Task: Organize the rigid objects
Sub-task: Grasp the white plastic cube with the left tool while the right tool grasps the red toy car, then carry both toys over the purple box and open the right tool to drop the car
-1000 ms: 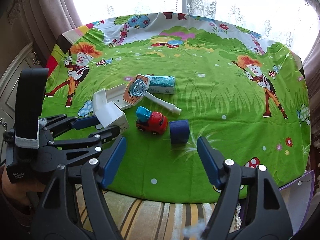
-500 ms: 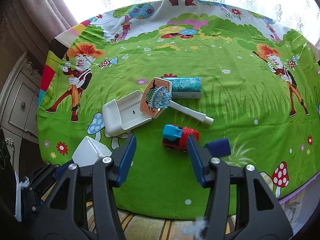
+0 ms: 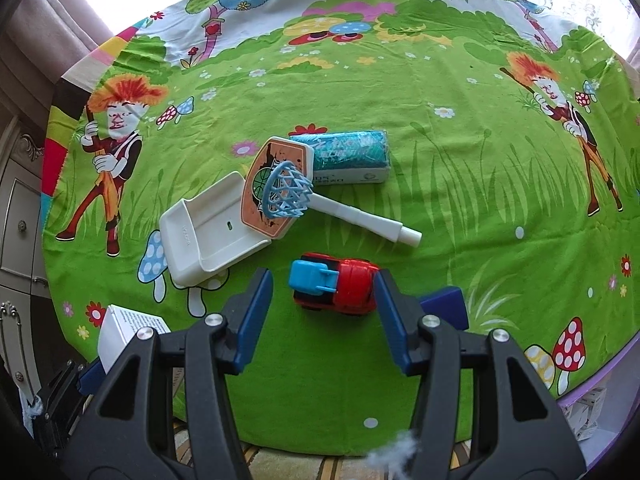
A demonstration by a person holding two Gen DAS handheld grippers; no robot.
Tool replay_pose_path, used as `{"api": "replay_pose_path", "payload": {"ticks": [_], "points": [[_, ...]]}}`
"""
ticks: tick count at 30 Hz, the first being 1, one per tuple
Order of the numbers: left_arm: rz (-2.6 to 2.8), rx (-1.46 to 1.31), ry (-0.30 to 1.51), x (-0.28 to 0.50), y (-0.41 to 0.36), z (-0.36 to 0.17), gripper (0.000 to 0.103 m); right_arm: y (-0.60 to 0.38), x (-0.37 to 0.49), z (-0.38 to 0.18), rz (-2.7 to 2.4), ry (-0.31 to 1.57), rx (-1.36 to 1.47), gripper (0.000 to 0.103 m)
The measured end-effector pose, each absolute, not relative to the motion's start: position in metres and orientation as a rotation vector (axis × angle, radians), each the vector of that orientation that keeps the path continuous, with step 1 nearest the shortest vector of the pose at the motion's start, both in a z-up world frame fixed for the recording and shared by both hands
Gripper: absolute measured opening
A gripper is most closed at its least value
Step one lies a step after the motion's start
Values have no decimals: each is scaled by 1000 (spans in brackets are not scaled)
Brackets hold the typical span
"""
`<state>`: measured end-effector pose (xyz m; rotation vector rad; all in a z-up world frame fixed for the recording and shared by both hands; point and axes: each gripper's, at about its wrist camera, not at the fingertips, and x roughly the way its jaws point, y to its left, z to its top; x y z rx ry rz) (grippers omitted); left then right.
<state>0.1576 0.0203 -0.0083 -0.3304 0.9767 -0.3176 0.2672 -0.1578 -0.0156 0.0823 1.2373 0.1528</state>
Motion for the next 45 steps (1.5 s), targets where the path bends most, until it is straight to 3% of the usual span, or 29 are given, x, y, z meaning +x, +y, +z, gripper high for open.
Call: {"api": "replay_pose_path", "payload": {"ticks": [16,20,26,28,45], "points": [[-320,-329,988,159,18,-12,47,-149,273,-27,131,1248,25,57],[-321,-330,988,158,18,-12,47,-147,273,-28,142,1254,35,65],[-320,-333,990,159,19,-12,47,-140,273,-31,136,1244,-9,65],[-319,-334,989,158,19,-12,47,-138,272,-32,129,1239,-37,59],[-290,-307,976,152,15,-3,47,-141,236,-2,189,1130,-111,59]]}}
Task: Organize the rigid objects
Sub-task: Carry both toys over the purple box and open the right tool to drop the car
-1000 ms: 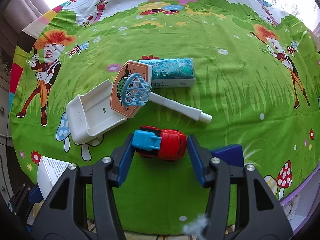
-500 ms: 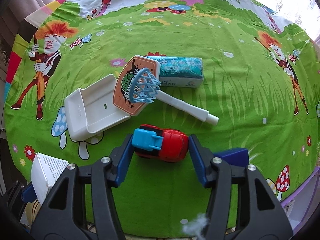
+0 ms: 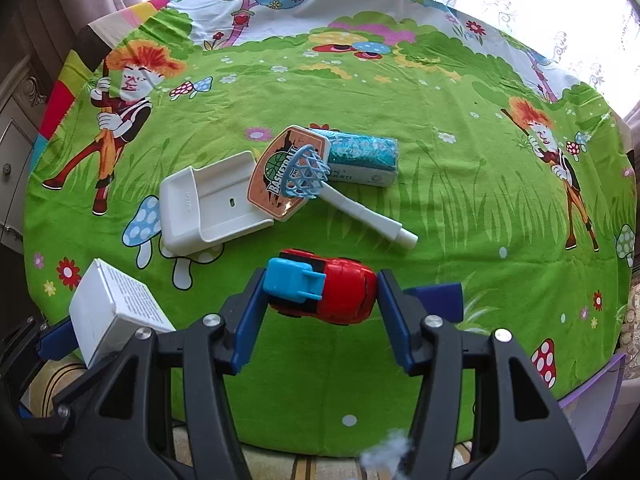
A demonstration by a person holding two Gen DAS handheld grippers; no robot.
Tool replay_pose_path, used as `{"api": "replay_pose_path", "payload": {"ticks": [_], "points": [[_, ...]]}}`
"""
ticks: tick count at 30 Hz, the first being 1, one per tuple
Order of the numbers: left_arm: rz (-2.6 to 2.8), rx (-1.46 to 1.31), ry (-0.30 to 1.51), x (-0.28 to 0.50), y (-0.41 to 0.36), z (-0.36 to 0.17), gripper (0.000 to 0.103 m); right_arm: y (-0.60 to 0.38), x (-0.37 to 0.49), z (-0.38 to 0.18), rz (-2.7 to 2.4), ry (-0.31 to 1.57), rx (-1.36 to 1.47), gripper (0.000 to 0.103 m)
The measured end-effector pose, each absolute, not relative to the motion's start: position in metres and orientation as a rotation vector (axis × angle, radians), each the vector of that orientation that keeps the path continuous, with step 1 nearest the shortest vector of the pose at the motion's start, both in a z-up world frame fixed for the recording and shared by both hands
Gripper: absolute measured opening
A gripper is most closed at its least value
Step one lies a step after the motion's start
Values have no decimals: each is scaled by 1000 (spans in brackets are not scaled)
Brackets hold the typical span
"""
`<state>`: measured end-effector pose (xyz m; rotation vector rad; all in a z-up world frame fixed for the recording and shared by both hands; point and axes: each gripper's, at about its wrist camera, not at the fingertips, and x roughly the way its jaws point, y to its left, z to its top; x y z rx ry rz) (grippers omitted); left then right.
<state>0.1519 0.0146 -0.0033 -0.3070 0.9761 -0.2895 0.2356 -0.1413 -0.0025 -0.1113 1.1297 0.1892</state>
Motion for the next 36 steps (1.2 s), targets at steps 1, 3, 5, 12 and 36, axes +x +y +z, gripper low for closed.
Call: {"api": "replay_pose_path", "payload": {"ticks": [1,3,5,12,36], "points": [[-288,-307,976,151,14,-2,47,-143,231,0,197,1124,-111,59],[-288,-307,974,148,12,-1,47,-149,222,4,212,1117,-103,58],[-290,-305,974,144,9,1,47,-154,214,8,221,1112,-93,58],[-312,-290,973,131,-8,7,47,-184,183,19,221,1092,-74,59],[-498,-169,1018,97,-116,23,47,-367,92,32,13,1056,76,59]]}}
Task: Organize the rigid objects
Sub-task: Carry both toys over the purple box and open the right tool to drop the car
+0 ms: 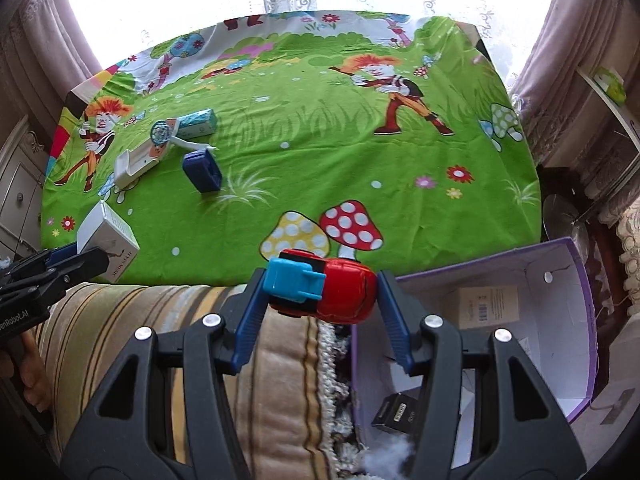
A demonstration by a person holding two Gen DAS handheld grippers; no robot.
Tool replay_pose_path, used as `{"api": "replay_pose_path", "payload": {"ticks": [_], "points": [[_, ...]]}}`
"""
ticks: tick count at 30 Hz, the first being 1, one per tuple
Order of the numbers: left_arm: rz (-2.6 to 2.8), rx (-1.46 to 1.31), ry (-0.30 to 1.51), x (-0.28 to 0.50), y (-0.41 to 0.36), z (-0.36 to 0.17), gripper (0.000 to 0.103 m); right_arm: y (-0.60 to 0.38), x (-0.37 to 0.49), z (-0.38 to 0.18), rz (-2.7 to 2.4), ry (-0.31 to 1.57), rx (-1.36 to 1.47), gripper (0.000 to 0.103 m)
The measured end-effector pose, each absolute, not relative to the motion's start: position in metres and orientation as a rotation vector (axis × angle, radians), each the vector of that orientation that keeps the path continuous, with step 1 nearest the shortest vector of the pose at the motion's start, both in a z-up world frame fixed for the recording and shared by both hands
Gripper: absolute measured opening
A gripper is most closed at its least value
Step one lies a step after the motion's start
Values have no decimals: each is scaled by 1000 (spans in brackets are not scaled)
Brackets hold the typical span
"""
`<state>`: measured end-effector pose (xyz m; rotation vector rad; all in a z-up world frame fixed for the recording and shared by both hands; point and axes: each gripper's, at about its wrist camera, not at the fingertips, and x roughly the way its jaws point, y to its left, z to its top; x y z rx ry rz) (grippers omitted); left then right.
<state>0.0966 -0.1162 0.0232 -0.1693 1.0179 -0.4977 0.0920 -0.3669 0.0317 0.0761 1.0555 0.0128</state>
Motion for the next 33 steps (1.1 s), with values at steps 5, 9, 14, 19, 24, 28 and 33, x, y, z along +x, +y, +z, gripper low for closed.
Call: {"api": "replay_pose_path", "payload": {"ticks": [5,9,14,19,24,28,33], "points": [[-551,-125,1029,89,-147,25,47,-417,71,25,-67,1061,117,59],[-580,-101,1033,83,-165,28,47,-454,59,16,-128,1073,149,59],[-614,-72,1042,78,-186,29,47,-493,48,-2,-182,1104,186,59],[-656,-40,1053,73,-211,31,47,-516,46,-23,-183,1136,215,59],[-687,-10,1062,68,-233,31,47,-529,47,-45,-151,1173,210,59],[-702,14,1070,66,-248,30,47,-532,50,-62,-120,1203,187,59],[-720,45,1079,64,-263,29,47,-535,56,-80,-83,1231,177,59]]}}
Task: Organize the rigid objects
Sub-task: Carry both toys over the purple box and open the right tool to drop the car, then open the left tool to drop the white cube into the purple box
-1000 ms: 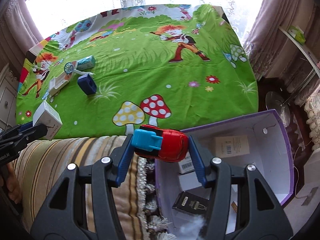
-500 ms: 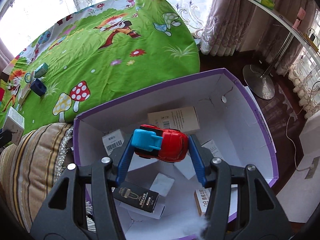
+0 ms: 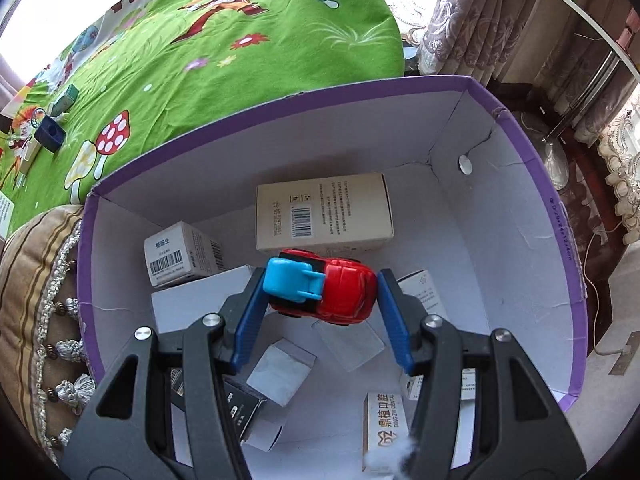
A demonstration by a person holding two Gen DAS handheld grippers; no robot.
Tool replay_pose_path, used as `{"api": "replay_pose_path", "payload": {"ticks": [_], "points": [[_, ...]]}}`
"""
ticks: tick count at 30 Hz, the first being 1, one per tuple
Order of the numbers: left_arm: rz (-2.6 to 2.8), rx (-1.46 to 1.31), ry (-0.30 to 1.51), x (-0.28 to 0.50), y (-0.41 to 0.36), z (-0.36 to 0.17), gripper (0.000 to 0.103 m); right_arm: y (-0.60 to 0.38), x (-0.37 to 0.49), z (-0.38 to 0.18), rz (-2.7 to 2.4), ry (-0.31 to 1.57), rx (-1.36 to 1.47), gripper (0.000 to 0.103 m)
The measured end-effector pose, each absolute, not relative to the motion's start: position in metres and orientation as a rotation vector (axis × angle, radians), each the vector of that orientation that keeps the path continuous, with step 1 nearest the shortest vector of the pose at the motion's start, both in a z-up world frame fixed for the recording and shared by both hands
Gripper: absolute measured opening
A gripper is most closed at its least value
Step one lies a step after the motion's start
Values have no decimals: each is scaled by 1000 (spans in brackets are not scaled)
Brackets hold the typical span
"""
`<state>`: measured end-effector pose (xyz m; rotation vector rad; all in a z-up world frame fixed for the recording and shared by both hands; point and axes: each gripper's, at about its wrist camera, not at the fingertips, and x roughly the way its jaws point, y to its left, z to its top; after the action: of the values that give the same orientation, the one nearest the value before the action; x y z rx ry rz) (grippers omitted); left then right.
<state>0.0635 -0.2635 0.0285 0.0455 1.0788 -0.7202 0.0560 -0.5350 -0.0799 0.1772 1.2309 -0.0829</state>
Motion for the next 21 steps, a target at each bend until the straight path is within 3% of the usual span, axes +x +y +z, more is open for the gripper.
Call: {"api": "replay_pose_path", "payload": {"ticks": [11,15,21], "points": [[-764,111,1100,58,-301,25,47,-537,59,-106,-22,1260,174,59],[-772,129,1103,55,-310,23,47,-540,56,-105,-22,1247,169,68],[-791,134,1106,52,-319,22,47,-551,41,-83,-91,1204,168,70]]}}
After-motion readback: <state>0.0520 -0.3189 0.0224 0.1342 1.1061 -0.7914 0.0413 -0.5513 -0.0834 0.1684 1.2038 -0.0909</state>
